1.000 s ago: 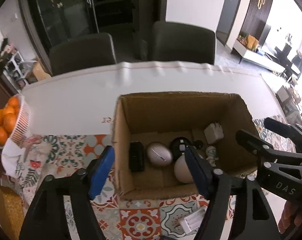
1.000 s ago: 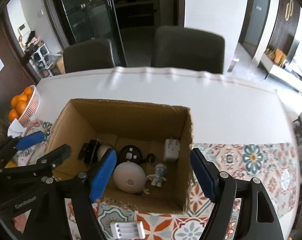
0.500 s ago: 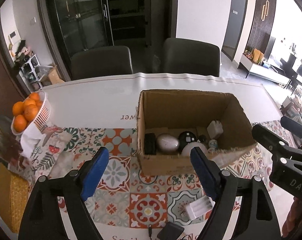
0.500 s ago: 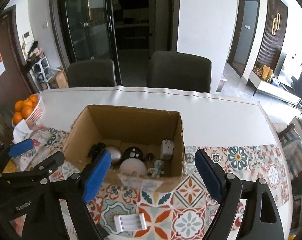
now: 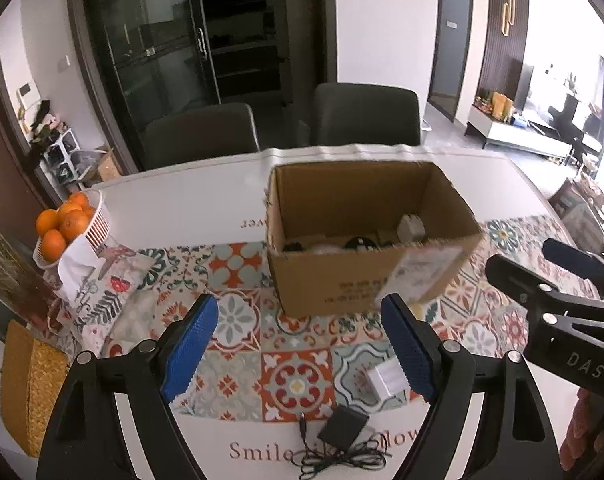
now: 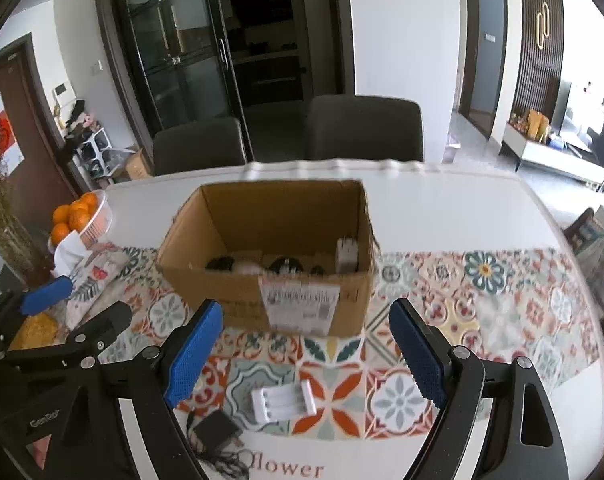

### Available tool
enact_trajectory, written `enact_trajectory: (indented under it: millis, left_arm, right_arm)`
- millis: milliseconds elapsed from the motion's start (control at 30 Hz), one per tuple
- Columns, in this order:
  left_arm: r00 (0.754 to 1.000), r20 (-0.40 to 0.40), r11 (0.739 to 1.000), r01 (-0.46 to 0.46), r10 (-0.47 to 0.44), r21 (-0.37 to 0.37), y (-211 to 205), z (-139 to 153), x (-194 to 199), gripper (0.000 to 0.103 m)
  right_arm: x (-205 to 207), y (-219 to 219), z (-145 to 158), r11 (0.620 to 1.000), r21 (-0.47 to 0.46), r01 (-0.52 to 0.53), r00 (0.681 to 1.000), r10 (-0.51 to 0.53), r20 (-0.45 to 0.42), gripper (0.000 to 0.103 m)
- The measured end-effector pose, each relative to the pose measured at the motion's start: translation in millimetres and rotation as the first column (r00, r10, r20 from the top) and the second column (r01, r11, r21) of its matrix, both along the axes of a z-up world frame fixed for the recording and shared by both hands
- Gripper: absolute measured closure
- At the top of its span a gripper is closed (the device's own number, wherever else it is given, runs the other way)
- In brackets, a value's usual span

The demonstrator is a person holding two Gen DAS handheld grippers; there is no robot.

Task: Organize rigid objects
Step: 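Withdraw both tools from the box toward the remaining items, then grasp the black power adapter with the left tool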

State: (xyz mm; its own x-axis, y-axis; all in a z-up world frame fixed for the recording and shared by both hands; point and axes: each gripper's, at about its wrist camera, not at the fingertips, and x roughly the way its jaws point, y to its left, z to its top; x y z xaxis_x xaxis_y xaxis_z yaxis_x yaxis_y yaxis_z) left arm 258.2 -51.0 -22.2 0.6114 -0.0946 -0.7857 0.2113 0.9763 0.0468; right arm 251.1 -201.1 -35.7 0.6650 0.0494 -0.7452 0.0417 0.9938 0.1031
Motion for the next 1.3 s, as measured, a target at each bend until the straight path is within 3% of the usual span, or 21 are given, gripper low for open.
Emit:
enact_trajectory:
  millis: [433,833,1300]
  left_arm:
    - [0.993,-0.1,0.997,0.069,-0.068,0.014,-4,-44,-33,0.019]
    - [0.968,-0.226,0.992,0.118,-0.107,0.038,0,-90,-44,0.021]
    - [0.89,-0.398,0.968,0.251,-0.223,0.018,-8,-144,-42,0.033]
  right_arm:
    - [-42,0,-49,0.999,0.047,0.013,0.994,-0.008,-0.108,0.018]
    - [-57,6,-99,0.995,0.085,0.047,0.971,-0.025,-0.237,0.018]
    - [-70,5,-152,0.979,0.143,0.146,0.928,-0.085,-0.364,0.018]
